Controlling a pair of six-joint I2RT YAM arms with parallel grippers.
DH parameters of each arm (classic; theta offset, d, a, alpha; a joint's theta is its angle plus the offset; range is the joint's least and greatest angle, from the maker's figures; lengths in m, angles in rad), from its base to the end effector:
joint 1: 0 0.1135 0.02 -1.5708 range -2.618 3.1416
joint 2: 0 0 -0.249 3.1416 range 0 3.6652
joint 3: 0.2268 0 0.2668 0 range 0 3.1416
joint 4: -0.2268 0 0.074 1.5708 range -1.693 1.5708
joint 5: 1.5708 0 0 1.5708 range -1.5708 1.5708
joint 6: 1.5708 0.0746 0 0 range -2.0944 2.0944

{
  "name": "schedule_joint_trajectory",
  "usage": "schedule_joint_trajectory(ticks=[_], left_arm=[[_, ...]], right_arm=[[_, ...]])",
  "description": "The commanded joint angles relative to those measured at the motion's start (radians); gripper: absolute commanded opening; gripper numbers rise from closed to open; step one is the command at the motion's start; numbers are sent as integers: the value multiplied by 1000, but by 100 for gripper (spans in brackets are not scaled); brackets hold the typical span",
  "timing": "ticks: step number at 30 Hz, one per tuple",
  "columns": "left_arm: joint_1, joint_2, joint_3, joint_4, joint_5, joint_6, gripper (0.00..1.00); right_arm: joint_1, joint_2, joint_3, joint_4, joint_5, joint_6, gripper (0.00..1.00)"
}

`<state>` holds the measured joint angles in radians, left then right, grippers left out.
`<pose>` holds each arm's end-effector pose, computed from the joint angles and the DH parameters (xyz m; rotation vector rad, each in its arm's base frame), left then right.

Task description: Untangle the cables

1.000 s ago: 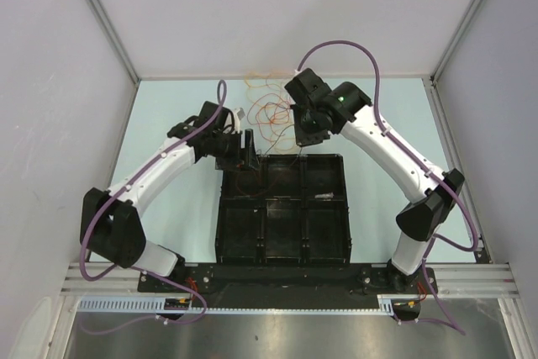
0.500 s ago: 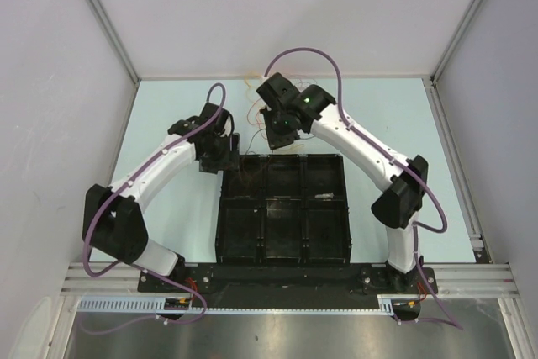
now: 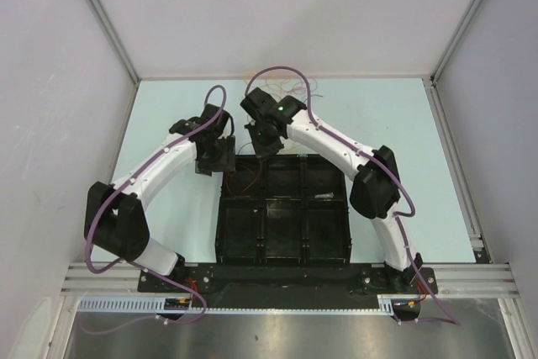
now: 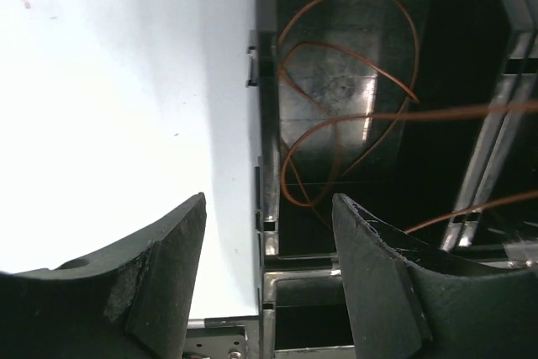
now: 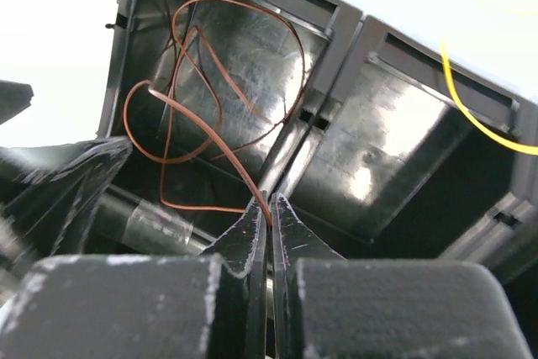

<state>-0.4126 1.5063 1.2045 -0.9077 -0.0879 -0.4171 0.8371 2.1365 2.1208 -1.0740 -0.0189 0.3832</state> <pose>0.2980 -0.1233 0.2033 -0.0285 2.7745 -0.0926 0.3224 0.3597 0.2479 -0.6203 2.6580 0.4048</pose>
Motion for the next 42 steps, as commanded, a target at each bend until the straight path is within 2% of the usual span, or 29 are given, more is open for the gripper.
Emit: schedule_joint_trajectory(ticks=[1, 14, 20, 23, 24, 26, 28, 29, 34, 38, 42], left_arm=[[11, -14, 36, -28, -39, 8, 67], [40, -26, 59, -57, -56, -5, 66], [49, -21, 79, -68, -61, -18, 67], [51, -14, 96, -71, -61, -28, 67], [52, -11, 105, -72, -61, -32, 67], [52, 0, 118, -76, -62, -37, 67], [52, 9, 135, -76, -64, -48, 67], [52, 12, 139, -76, -65, -51, 67], [54, 51, 199, -83, -75, -71, 68], [54, 115, 279, -85, -58, -100, 68], [43, 172, 357, -47, -19, -121, 70]], right_arm=[[5, 48, 42, 49, -38, -47, 0], [17, 132, 47, 106, -176, -121, 0], [22, 149, 74, 71, -181, -158, 0], [16, 132, 91, 29, -167, -162, 18], [13, 123, 90, 25, -162, -164, 30], [-1, 91, 90, 6, -159, -161, 41], [-10, 73, 94, -13, -165, -156, 45], [-22, 60, 112, -26, -170, -153, 50], [-44, 36, 182, -101, -202, -145, 57], [-70, -35, 160, -116, -144, -145, 62], [-174, -131, 134, -115, -159, -98, 62]])
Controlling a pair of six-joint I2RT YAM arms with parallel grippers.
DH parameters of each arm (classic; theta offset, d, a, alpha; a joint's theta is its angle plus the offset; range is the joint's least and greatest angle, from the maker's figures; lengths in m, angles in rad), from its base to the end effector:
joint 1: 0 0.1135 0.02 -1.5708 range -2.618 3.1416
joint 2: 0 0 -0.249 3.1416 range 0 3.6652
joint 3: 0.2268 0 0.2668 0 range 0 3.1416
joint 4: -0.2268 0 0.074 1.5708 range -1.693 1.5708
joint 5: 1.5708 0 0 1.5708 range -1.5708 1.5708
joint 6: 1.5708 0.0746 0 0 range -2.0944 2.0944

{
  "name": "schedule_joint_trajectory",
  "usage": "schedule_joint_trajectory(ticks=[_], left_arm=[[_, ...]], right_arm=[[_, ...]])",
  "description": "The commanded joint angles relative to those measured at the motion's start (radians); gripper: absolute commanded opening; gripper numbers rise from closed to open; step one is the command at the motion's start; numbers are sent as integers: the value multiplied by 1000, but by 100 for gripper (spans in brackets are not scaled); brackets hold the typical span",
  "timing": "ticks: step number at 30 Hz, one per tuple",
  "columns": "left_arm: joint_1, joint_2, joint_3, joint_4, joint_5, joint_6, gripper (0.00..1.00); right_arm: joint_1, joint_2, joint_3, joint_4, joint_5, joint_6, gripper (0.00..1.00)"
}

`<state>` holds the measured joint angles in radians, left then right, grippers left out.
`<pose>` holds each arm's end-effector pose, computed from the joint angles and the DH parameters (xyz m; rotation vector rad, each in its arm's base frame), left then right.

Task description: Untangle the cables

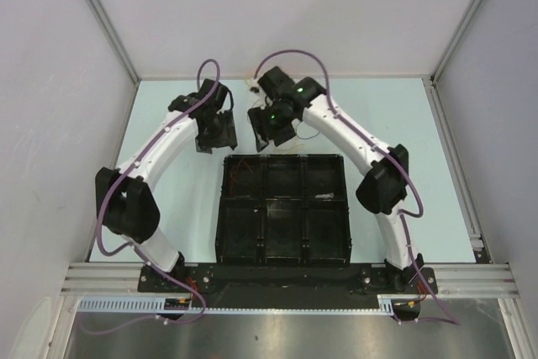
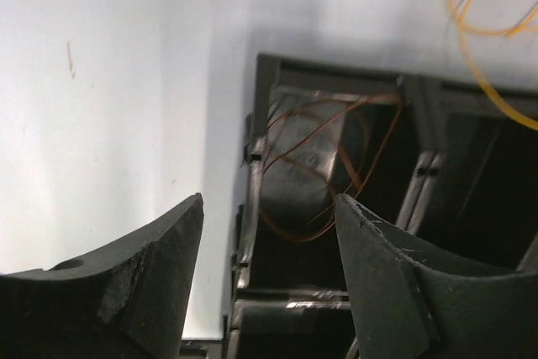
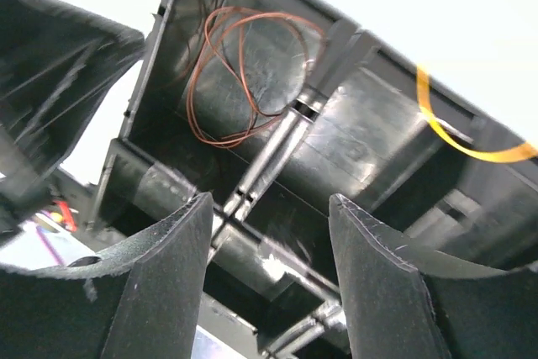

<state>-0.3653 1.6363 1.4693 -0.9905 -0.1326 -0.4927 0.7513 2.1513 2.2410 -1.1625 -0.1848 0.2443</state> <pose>0.3417 -0.1201 0.2424 -0.2102 2.7029 -0.0727 0.3418 0.3380 0.2753 -0.7490 2.6339 0.5553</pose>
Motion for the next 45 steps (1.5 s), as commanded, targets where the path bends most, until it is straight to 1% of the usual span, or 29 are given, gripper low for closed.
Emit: schedule_joint_trajectory(ticks=[1, 3, 7, 10, 14, 16, 18, 23, 29, 33, 37, 40, 45], left_arm=[[-7, 57, 108, 42, 27, -50, 71], [-23, 117, 166, 50, 31, -60, 72], [-49, 244, 296, 64, 39, -73, 73], [-50, 345, 370, 121, 63, -81, 73], [-49, 489, 514, 177, 125, -81, 72], [-50, 569, 566, 194, 162, -83, 70], [-49, 612, 627, 214, 185, -89, 70], [-46, 710, 736, 271, 197, -118, 69], [-41, 763, 792, 355, 206, -129, 65], [-37, 804, 833, 345, 188, -129, 63], [-21, 830, 838, 351, 194, -130, 60], [-20, 841, 849, 349, 179, -126, 60], [-12, 862, 862, 362, 201, -127, 59]], right_arm=[[-104, -163, -6, -23, 11, 52, 63], [-150, -217, -36, -14, 24, 55, 63], [-204, -298, -133, -8, 30, 50, 64], [-233, -361, -216, -6, 33, 46, 64], [-263, -429, -326, 4, 36, 44, 64], [-276, -447, -359, 14, 36, 47, 64], [-290, -467, -392, 23, 30, 56, 64], [-305, -481, -402, 18, 51, 66, 64], [-348, -501, -411, 18, 70, 70, 64], [-372, -493, -408, 15, 67, 72, 64], [-383, -466, -393, 7, 62, 66, 64], [-389, -447, -376, 0, 61, 61, 63], [-395, -424, -362, -5, 54, 53, 63]])
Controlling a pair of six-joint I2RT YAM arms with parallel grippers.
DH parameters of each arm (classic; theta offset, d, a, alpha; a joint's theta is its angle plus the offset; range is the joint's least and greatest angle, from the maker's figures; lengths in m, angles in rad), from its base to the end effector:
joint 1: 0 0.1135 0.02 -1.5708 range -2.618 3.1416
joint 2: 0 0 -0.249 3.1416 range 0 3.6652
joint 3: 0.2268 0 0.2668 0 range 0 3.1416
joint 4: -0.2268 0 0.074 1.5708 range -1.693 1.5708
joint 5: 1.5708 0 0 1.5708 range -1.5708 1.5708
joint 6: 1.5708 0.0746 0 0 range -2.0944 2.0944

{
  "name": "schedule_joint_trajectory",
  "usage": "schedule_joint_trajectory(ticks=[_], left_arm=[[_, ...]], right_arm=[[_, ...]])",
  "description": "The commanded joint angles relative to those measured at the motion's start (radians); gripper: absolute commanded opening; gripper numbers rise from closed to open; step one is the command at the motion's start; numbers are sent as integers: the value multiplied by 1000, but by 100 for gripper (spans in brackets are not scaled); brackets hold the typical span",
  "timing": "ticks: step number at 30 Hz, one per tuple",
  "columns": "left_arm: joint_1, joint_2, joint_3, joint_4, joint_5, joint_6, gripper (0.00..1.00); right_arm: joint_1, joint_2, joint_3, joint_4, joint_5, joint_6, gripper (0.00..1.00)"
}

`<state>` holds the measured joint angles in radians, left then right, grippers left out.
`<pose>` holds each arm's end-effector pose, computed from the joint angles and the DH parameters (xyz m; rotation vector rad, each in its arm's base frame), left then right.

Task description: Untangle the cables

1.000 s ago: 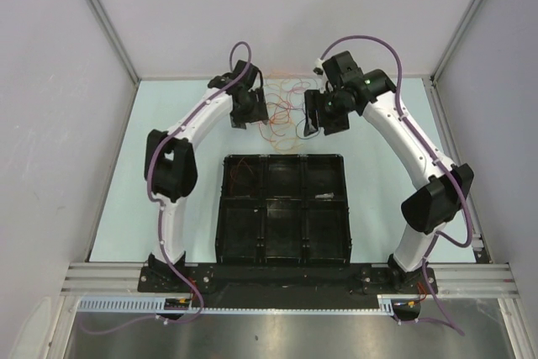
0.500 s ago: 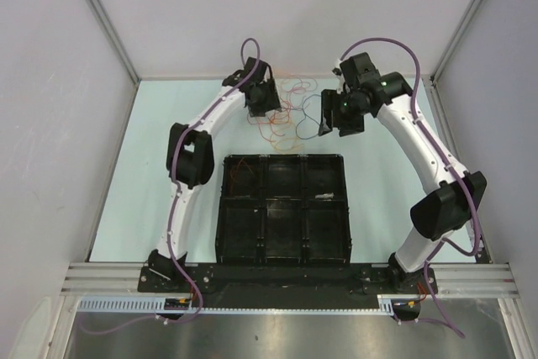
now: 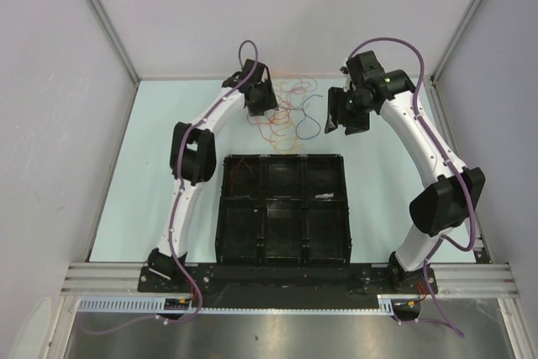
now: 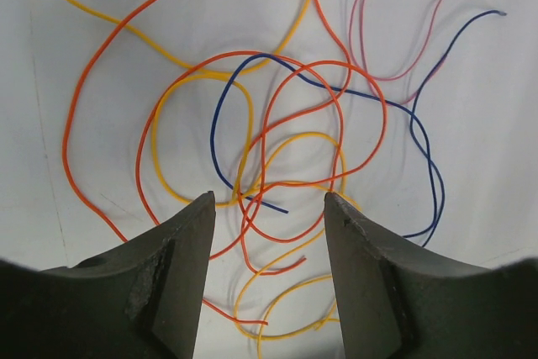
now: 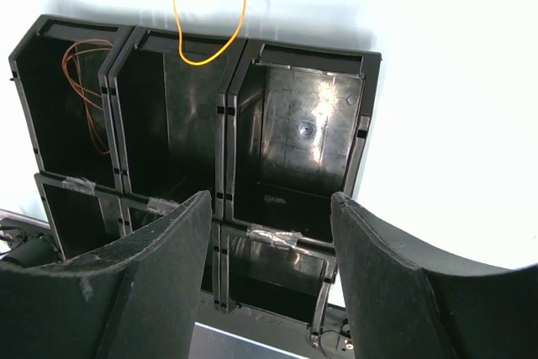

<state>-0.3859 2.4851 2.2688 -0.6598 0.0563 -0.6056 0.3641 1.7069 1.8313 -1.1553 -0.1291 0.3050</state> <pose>0.5349 -0.2219 0.1542 -0.2499 2.4993 -0.4948 0.3520 0.1444 0.3251 -0.1254 2.6422 0.4017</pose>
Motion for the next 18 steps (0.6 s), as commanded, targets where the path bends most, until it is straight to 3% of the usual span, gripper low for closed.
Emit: schedule_joint_trajectory(ticks=[1, 6, 11, 18], left_arm=[[9, 17, 64, 32, 14, -17, 59], [10, 34, 77, 49, 37, -19, 56], [10, 44, 89, 63, 50, -22, 46], [10, 58, 100, 52, 33, -25, 47]], right_arm=[[-8, 20, 49, -12, -4, -9, 63], [-13, 42, 60, -18, -12, -15, 62], [-17, 49, 66, -18, -14, -18, 62], [-24, 56, 74, -24, -20, -21, 62]])
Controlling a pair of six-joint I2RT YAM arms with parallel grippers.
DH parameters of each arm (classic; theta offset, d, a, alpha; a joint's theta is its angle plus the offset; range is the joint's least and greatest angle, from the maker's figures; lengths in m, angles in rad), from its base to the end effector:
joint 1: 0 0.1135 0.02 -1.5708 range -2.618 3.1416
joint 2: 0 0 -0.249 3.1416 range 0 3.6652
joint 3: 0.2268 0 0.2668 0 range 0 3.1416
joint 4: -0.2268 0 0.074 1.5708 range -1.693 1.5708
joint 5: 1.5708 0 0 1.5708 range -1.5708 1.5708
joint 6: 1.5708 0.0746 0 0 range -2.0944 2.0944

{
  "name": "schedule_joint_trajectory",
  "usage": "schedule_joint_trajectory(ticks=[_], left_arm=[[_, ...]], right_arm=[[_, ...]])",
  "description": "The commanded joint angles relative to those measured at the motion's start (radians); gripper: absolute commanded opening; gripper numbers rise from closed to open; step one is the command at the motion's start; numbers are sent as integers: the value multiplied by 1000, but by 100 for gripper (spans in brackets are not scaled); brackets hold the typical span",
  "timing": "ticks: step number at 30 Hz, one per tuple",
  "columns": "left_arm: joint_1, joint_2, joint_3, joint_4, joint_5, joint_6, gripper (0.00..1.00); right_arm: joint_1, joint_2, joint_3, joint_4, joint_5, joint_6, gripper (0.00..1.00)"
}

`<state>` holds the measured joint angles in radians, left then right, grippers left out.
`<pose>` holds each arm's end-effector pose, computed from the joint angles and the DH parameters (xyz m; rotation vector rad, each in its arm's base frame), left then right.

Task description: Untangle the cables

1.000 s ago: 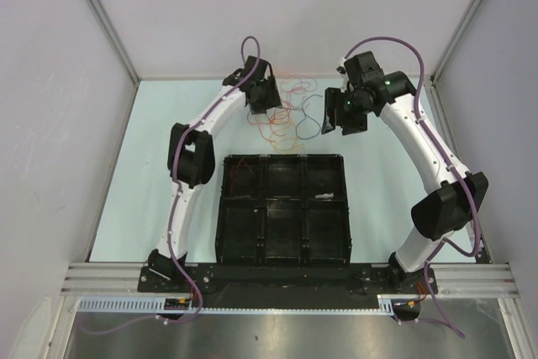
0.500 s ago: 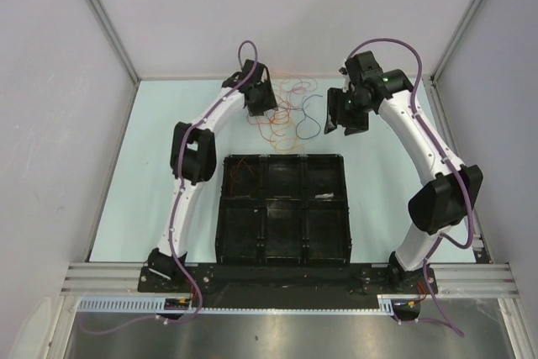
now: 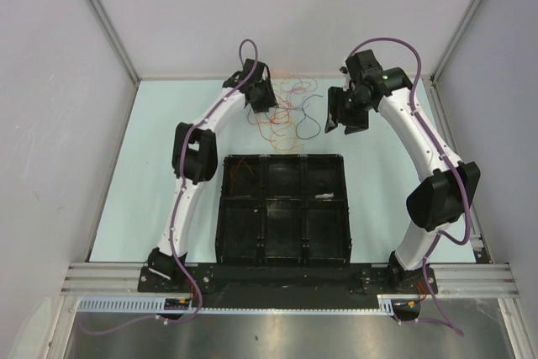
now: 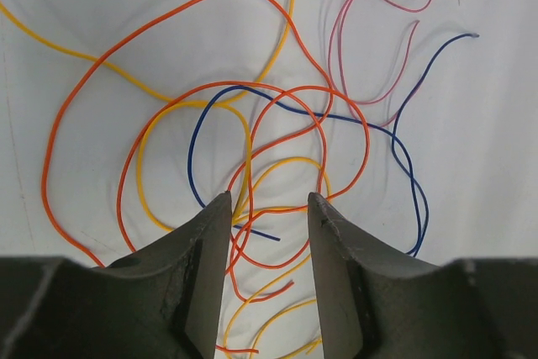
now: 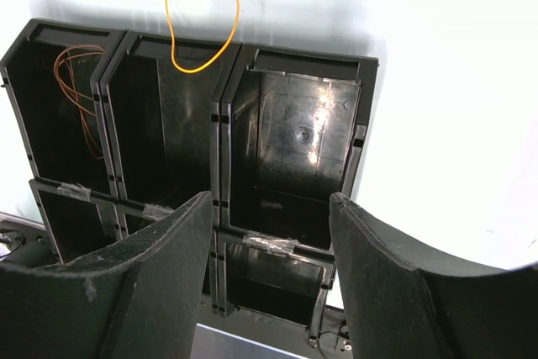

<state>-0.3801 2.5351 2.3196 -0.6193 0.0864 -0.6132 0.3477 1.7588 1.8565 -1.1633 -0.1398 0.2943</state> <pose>0.5464 -0.2252 0.1485 -0.2472 2.4664 -0.5495 0.3640 0.1430 0.3138 -0.1199 2.6759 0.3960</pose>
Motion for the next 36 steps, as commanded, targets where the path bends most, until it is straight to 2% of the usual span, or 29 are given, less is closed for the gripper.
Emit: schedule_joint_trajectory(ticks=[1, 8, 13, 14, 15, 17, 18, 20, 29, 36], left_arm=[[4, 13, 49, 6, -2, -19, 48], [7, 24, 47, 7, 7, -19, 50], [7, 28, 47, 13, 10, -22, 46], [7, 28, 47, 13, 13, -22, 43], [9, 28, 49, 18, 15, -22, 34], [9, 25, 52, 23, 19, -22, 25], [9, 22, 55, 23, 16, -23, 12], [10, 10, 64, 18, 7, -23, 0], [20, -116, 69, 13, -1, -45, 0], [33, -303, 81, 62, 24, -92, 0]], right_arm=[[-7, 4, 50, -18, -9, -11, 62], [-12, 4, 55, -22, -11, -7, 62], [-12, 8, 61, -29, -11, -9, 62], [-12, 10, 61, -29, -14, -9, 62], [-12, 11, 64, -30, -12, -9, 62], [-10, 14, 67, -35, -15, -9, 61], [-12, 16, 70, -35, -14, -11, 61], [-12, 18, 73, -35, -17, -12, 61], [-10, 30, 93, -27, -37, -11, 61], [-12, 24, 101, -1, -78, 2, 60]])
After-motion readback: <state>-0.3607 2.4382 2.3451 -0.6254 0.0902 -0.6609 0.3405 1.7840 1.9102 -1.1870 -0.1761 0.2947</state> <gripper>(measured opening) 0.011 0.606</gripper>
